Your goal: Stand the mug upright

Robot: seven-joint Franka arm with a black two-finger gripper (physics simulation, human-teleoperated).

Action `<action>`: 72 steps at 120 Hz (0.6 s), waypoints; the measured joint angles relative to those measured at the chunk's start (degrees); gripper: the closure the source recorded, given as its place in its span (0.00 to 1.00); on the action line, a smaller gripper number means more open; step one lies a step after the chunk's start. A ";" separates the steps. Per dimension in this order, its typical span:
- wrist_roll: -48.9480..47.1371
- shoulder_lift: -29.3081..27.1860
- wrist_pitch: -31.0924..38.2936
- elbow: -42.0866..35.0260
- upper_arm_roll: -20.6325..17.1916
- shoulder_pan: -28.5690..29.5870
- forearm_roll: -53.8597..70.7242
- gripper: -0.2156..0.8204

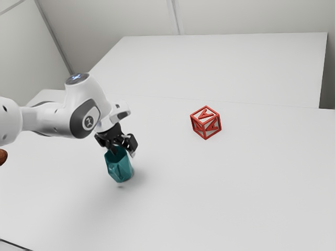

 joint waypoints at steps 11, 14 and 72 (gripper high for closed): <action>0.00 -0.94 -0.21 0.00 0.00 -0.21 0.00 0.31; -0.01 -1.13 -0.28 0.00 0.00 -0.28 0.00 0.31; -0.07 -3.37 -8.23 6.13 -0.26 -0.27 -0.70 0.24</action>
